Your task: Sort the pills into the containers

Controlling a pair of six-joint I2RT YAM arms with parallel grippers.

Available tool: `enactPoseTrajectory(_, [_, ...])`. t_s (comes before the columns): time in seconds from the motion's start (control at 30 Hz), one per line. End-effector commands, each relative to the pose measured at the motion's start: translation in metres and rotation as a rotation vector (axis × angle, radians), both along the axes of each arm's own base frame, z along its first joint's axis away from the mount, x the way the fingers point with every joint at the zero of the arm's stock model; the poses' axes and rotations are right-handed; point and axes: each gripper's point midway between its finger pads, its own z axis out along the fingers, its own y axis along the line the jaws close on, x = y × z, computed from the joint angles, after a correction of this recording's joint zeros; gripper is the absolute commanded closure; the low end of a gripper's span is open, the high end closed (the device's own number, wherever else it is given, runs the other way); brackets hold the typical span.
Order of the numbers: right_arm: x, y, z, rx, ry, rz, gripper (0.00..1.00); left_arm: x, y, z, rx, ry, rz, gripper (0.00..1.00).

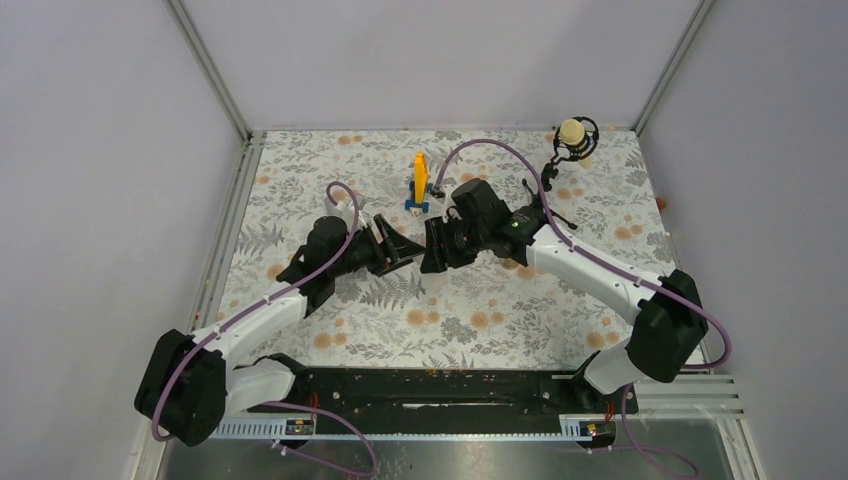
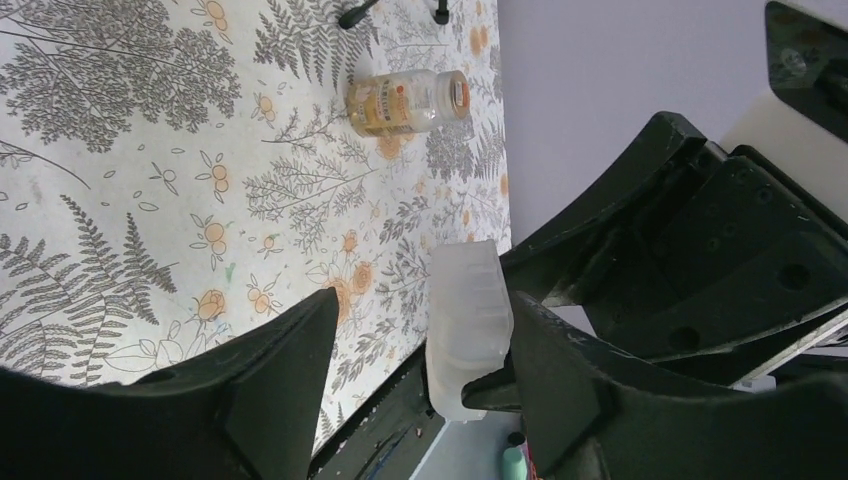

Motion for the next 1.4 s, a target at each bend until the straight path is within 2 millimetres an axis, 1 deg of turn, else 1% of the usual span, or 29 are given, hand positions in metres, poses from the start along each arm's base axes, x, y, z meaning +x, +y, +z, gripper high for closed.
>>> enactPoseTrajectory(0.0, [0.004,0.019,0.029,0.092,-0.03,0.024,0.52,0.004,-0.012,0.028,-0.034,-0.079,-0.063,0.39])
enactPoseTrajectory(0.13, [0.005,0.019,0.024,0.075,-0.014,0.02,0.52,0.002,-0.018,0.034,-0.071,-0.072,-0.098,0.48])
enactPoseTrajectory(0.27, [0.006,0.019,0.016,0.052,0.014,-0.001,0.53,-0.003,-0.023,0.036,-0.109,-0.044,-0.134,0.64])
enactPoseTrajectory(0.4, [0.007,0.02,0.014,0.054,0.038,-0.015,0.53,-0.007,-0.022,0.033,-0.101,-0.033,-0.147,0.76])
enactPoseTrajectory(0.53, [0.002,0.024,0.017,0.077,0.059,0.009,0.53,-0.009,-0.02,0.031,-0.082,-0.034,-0.146,0.97])
enactPoseTrajectory(0.57, [-0.003,0.028,0.02,0.101,0.074,0.042,0.53,-0.009,-0.02,0.03,-0.078,-0.036,-0.146,1.0])
enactPoseTrajectory(0.63, [-0.011,0.032,0.027,0.143,0.086,0.094,0.52,-0.009,-0.019,0.03,-0.072,-0.042,-0.148,1.0])
enactPoseTrajectory(0.77, [-0.018,0.036,0.038,0.2,0.106,0.147,0.5,-0.01,-0.019,0.033,-0.066,-0.065,-0.162,1.0])
enactPoseTrajectory(0.93, [-0.015,0.031,0.042,0.229,0.13,0.133,0.49,-0.011,-0.018,0.042,-0.061,-0.121,-0.176,1.0])
enactPoseTrajectory(1.0, [-0.012,0.028,0.044,0.242,0.132,0.118,0.45,-0.012,-0.018,0.047,-0.061,-0.146,-0.186,1.0])
enactPoseTrajectory(1.07, [-0.009,0.023,0.043,0.236,0.123,0.094,0.38,-0.011,-0.016,0.049,-0.063,-0.154,-0.184,1.0])
enactPoseTrajectory(1.13, [-0.001,0.014,0.038,0.208,0.096,0.053,0.32,-0.009,-0.014,0.051,-0.069,-0.155,-0.175,1.0])
enactPoseTrajectory(1.17, [0.0,0.009,0.035,0.185,0.077,0.048,0.31,-0.008,-0.012,0.053,-0.071,-0.157,-0.17,1.0])
enactPoseTrajectory(1.3, [0.011,-0.015,0.019,0.048,-0.008,0.006,0.3,-0.003,-0.005,0.055,-0.079,-0.16,-0.144,1.0])
enactPoseTrajectory(1.37, [0.014,-0.024,0.016,-0.001,-0.029,-0.005,0.31,-0.001,-0.002,0.056,-0.076,-0.162,-0.139,1.0])
